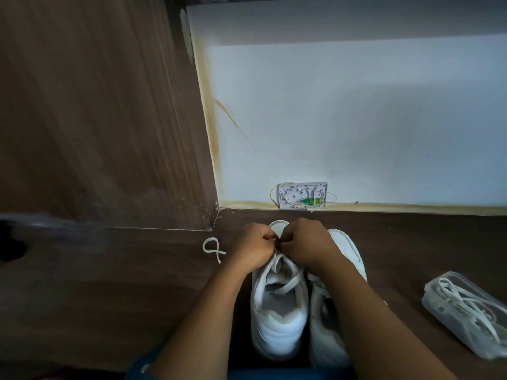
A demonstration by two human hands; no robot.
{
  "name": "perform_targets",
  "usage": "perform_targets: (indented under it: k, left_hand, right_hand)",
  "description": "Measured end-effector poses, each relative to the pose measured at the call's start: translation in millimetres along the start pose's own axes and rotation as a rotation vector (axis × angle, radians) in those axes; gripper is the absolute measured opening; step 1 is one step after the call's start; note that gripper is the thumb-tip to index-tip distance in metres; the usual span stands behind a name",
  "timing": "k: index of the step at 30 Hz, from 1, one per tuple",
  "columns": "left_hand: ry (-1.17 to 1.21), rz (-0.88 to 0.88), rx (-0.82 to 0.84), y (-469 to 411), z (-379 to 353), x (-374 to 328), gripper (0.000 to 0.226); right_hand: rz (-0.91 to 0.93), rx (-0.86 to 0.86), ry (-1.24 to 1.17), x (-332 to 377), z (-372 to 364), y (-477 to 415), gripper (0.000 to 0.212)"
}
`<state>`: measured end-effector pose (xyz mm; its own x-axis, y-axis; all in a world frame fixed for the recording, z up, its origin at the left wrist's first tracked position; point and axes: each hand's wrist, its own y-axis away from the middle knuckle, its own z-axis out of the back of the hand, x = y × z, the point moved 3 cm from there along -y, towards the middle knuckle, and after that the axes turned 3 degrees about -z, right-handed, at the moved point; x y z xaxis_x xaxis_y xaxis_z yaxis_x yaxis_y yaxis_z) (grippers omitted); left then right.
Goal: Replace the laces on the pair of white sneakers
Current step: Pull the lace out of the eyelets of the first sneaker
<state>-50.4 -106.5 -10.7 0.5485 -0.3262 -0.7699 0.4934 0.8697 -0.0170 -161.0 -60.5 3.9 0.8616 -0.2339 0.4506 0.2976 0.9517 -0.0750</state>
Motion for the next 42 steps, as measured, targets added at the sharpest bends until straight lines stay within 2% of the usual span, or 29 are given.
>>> perform_targets:
  k: [4,7,9,11,15,16,18,21,23,24,27,28,31,33,35,38,39,42]
  left_hand:
    - [-0.016,0.038,0.003,-3.3,0.6,0.8,0.028]
    - [0.138,0.079,-0.055,-5.8,6.0,1.9,0.032]
    - [0.188,0.101,-0.036,-3.9,6.5,3.3,0.025]
    - [0.142,0.085,0.023,-3.3,2.3,5.4,0.017]
    - [0.106,0.012,0.068,-5.7,-8.2,8.3,0.020]
    - [0.111,-0.005,0.045,-6.8,-9.1,7.8,0.026]
    - [0.126,-0.053,0.026,-9.2,-12.0,6.4,0.035]
    - [0.107,-0.101,0.040,-13.5,-19.1,7.3,0.029]
    - [0.178,-0.077,-0.004,-18.1,-21.7,13.5,0.030]
    - [0.230,-0.053,-0.035,-18.9,-21.9,14.3,0.031]
    - [0.413,0.036,-0.117,-16.0,-20.1,10.7,0.031]
    - [0.459,0.070,-0.136,-14.9,-19.7,9.0,0.028]
    - [0.514,0.183,-0.133,-11.7,-20.4,7.0,0.021]
    - [0.544,0.212,-0.073,-8.8,-19.7,4.6,0.023]
    - [0.539,0.187,0.021,-6.4,-18.2,2.2,0.027]
    - [0.505,0.116,0.124,-2.0,-20.2,-2.1,0.035]
    - [0.514,0.100,0.124,-1.4,-21.6,-2.7,0.034]
    - [0.556,0.071,0.108,-1.6,-23.2,-4.6,0.034]
  right_hand:
    - [-0.014,-0.020,0.034,0.1,-2.5,-2.8,0.013]
    - [-0.005,0.007,0.073,-1.5,-6.5,-6.2,0.020]
    - [0.002,0.025,0.135,-1.5,-9.3,-6.1,0.023]
    - [0.016,0.031,0.172,-0.5,-11.9,-5.2,0.024]
    - [-0.026,-0.010,0.117,0.6,-8.1,-3.2,0.024]
    - [-0.048,-0.025,0.056,0.1,-6.1,-2.7,0.023]
    - [-0.143,-0.052,-0.272,-2.8,-5.0,-2.2,0.020]
    - [-0.290,-0.019,-0.805,-4.7,-3.8,0.6,0.022]
    - [-0.326,0.037,-0.929,-7.2,-1.4,1.2,0.027]
    - [-0.309,0.044,-0.856,-8.3,1.6,1.9,0.028]
    - [-0.208,0.036,-0.273,-8.9,7.1,2.8,0.022]
    - [-0.175,0.038,-0.167,-8.3,6.2,2.9,0.020]
    - [-0.125,0.009,-0.041,-4.2,3.6,2.3,0.008]
    - [-0.105,-0.017,0.021,-2.6,1.4,0.6,0.011]
    - [-0.125,-0.116,-0.098,1.4,4.8,1.0,0.011]
    - [-0.175,-0.255,-0.570,8.3,12.3,2.4,0.014]
    - [-0.175,-0.256,-0.650,9.3,13.3,2.4,0.018]
    - [-0.141,-0.196,-0.680,6.0,11.9,1.9,0.025]
